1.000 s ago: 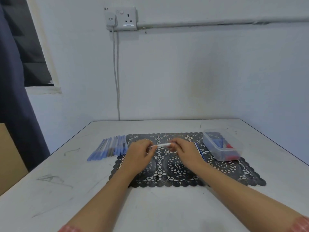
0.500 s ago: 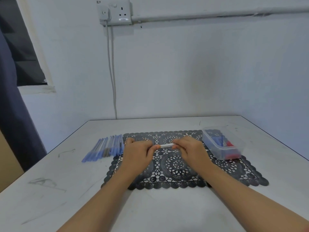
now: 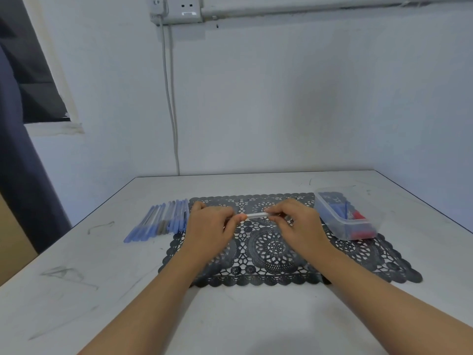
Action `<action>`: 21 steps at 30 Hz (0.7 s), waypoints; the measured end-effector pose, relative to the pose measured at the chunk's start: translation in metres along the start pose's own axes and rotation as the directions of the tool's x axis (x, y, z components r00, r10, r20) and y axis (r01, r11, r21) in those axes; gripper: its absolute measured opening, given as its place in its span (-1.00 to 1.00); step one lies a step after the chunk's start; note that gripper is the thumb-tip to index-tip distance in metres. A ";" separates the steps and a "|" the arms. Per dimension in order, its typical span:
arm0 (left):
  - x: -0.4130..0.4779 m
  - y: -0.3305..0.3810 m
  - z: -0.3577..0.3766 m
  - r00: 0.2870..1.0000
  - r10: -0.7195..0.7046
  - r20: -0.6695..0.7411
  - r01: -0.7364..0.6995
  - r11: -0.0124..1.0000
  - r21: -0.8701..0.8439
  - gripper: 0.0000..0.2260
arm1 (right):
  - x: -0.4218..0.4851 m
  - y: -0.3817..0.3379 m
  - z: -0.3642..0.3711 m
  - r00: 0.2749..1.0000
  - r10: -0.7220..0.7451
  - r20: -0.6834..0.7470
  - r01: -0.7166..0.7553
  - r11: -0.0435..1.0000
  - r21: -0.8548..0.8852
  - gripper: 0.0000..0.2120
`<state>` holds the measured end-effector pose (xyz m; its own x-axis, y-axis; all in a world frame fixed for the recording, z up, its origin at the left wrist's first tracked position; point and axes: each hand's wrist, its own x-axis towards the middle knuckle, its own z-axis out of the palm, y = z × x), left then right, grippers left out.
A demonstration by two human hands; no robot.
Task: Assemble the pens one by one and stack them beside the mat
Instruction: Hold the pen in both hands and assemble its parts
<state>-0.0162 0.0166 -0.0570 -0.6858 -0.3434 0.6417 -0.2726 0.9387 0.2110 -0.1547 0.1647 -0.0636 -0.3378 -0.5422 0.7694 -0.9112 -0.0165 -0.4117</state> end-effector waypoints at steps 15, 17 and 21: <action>0.003 -0.005 0.001 0.997 0.075 -0.024 -0.075 0.997 0.035 -0.63 | -0.004 -0.002 0.006 0.993 -0.012 0.115 0.034 0.980 -0.198 -0.72; 0.003 -0.007 0.002 0.997 0.067 -0.045 -0.065 0.996 0.053 -0.55 | -0.004 -0.003 0.007 0.993 -0.017 0.114 0.042 0.974 -0.224 -0.63; 0.003 -0.009 0.001 0.995 0.072 -0.067 -0.066 0.994 0.084 -0.51 | -0.004 -0.006 0.007 0.995 -0.050 0.085 0.067 0.974 -0.217 -0.62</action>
<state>-0.0171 0.0069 -0.0578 -0.6567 -0.2720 0.7034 -0.2823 0.9535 0.1052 -0.1459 0.1614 -0.0676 -0.2711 -0.6100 0.7446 -0.9612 0.1302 -0.2433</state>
